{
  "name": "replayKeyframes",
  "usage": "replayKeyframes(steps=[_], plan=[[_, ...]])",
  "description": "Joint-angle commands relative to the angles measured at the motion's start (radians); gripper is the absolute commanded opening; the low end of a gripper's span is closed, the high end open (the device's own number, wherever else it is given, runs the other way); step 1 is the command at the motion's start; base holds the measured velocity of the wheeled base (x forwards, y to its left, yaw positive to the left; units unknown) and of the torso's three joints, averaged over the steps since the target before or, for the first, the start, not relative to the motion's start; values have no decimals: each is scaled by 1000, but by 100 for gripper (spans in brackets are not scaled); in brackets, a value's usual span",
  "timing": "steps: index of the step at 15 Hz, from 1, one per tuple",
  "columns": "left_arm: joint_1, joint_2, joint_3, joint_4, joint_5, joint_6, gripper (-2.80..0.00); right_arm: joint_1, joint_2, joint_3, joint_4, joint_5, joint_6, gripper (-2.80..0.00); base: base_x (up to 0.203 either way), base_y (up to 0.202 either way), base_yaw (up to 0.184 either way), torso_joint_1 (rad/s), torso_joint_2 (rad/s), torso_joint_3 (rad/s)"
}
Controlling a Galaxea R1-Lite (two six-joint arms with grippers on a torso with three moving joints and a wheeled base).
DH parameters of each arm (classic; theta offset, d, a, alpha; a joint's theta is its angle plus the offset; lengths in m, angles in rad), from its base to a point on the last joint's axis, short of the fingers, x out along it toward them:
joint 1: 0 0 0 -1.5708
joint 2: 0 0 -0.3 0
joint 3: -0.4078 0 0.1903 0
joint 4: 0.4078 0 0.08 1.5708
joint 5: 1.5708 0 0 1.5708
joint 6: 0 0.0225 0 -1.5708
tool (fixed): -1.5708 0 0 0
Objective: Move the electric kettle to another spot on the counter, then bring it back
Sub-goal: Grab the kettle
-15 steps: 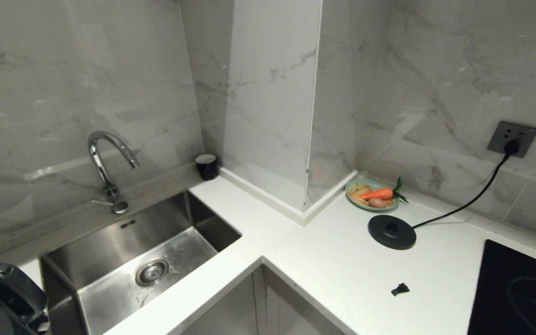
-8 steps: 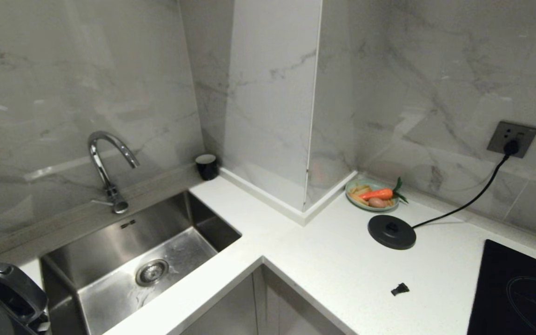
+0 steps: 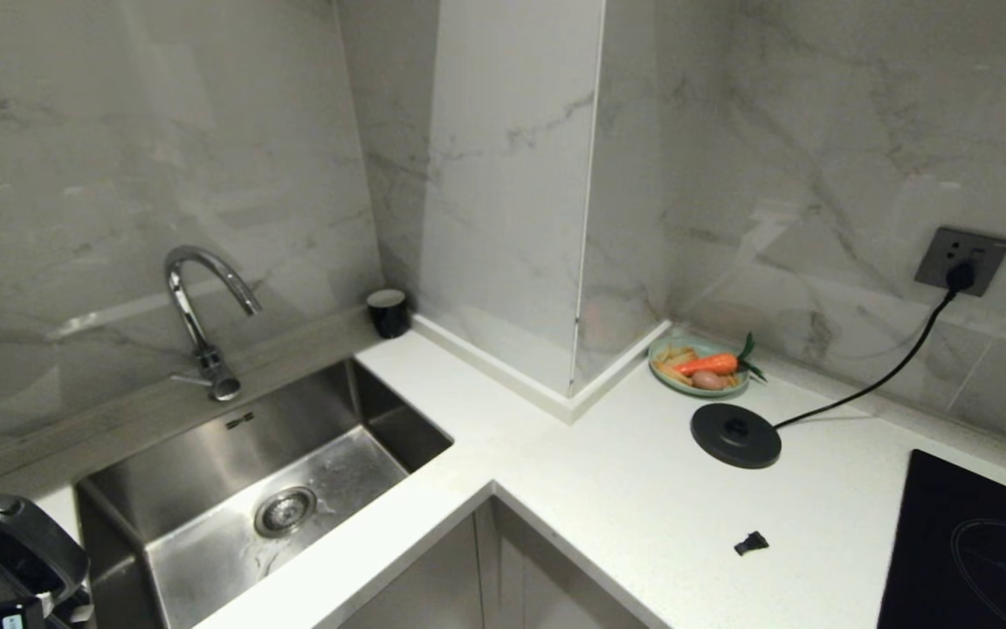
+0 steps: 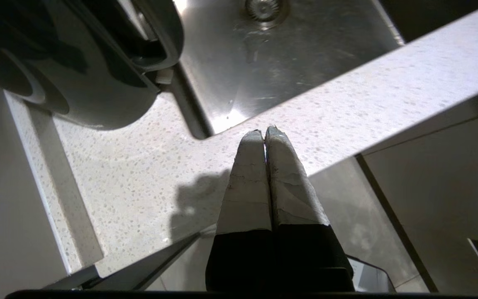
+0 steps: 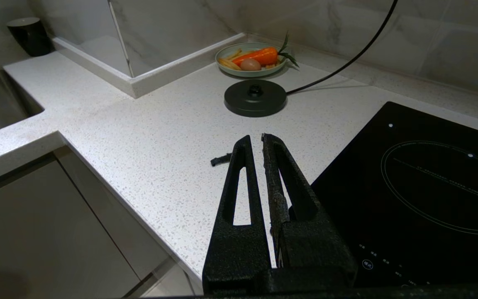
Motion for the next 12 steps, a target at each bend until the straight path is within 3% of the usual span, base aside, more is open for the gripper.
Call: replayKeyframes(steps=[1,6,8,9,12], plan=[[86,231,37,-168,4,3,-280,0,0,0,0,0,-1,-280,0,0,0,0,0,0],[146,384,113,-387,-56,46,-280,0,0,0,0,0,-1,-280,0,0,0,0,0,0],[240,452,125,-503,-63,109,-280,0,0,0,0,0,-1,-280,0,0,0,0,0,0],[282,466,134,-547,-69,154,0,0,0,0,2,0,-1,-280,0,0,0,0,0,0],[329,512,135,-579,-125,183,0,0,0,0,0,0,-1,-280,0,0,0,0,0,0]])
